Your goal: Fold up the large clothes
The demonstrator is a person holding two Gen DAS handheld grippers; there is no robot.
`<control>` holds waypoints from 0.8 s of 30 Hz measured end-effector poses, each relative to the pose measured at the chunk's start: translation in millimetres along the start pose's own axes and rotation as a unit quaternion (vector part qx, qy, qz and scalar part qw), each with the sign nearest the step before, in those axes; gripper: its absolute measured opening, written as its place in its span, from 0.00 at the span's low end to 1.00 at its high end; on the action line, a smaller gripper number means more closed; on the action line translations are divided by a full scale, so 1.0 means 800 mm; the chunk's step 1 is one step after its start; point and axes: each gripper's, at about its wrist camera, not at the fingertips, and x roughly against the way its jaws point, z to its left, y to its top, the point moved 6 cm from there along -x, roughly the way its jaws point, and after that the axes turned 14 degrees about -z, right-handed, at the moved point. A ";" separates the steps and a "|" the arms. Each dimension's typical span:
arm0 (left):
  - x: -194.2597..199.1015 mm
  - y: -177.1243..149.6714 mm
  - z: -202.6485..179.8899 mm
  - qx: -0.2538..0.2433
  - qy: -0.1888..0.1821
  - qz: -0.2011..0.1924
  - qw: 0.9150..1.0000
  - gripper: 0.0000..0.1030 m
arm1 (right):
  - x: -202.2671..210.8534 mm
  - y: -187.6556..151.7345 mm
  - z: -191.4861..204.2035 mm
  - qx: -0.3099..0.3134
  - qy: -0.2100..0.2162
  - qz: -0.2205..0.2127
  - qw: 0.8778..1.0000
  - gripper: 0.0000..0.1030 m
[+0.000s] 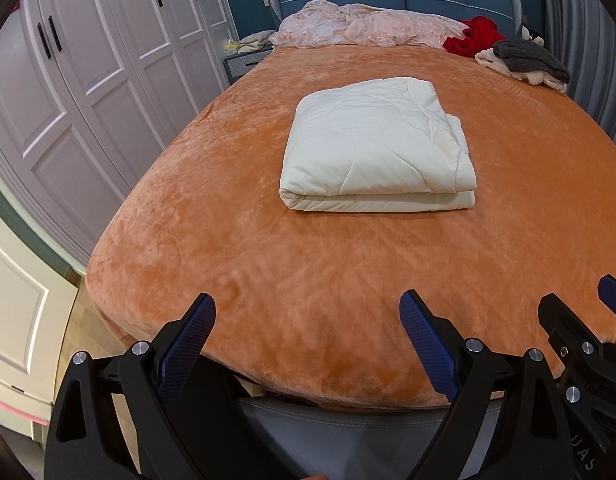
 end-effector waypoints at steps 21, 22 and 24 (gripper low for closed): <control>-0.001 -0.002 0.001 0.006 -0.007 0.002 1.000 0.87 | 0.003 -0.002 0.003 -0.001 -0.002 0.001 1.000 0.66; -0.001 -0.003 0.001 0.010 -0.009 0.004 1.000 0.86 | 0.003 -0.002 0.004 0.000 -0.002 0.001 1.000 0.66; -0.001 -0.005 0.000 0.014 -0.010 0.004 1.000 0.86 | 0.003 -0.001 0.002 0.002 -0.003 0.001 1.000 0.66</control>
